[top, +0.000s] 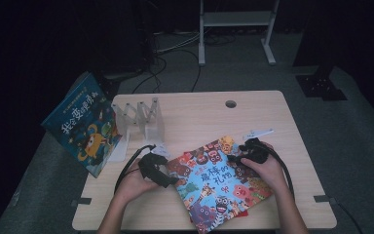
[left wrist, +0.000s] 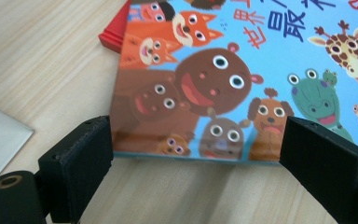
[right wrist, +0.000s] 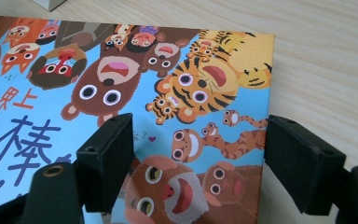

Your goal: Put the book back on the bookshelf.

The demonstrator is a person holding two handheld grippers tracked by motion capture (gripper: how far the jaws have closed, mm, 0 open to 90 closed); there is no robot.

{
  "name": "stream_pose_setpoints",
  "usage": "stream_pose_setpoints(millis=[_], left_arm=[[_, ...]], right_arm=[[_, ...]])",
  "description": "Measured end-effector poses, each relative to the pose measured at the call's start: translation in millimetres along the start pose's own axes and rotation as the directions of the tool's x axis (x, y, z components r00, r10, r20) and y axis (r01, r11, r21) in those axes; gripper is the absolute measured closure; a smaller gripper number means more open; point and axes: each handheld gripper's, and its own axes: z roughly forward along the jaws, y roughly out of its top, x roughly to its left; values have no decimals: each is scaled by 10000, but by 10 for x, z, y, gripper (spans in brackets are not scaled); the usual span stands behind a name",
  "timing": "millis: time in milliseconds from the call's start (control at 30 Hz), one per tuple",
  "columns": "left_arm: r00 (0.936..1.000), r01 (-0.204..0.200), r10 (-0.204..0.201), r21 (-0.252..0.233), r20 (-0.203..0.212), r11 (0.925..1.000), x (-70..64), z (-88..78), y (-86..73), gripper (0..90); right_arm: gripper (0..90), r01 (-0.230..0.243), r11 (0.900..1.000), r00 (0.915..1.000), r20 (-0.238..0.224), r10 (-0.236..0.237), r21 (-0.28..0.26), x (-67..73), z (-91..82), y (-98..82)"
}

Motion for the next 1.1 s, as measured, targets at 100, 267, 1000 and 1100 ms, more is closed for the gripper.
stream_pose_setpoints(millis=[100,267,1000,1100], left_arm=[[10000,51,-51,-49,-7,10000,13,-4,-5,86],[9999,156,-156,39,3,9999,22,16,-13,86],[9967,390,-399,140,712,9991,-14,144,-24,86],[9948,514,-522,109,872,9986,-19,158,-27,86]], right_arm=[[236,109,9999,9999,-113,-108,42,14,32,32],[236,306,9995,9990,-328,-302,121,68,117,113],[264,1132,9934,9882,-1055,-1106,192,318,399,350],[290,1191,9928,9905,-708,-1177,158,298,302,297]])
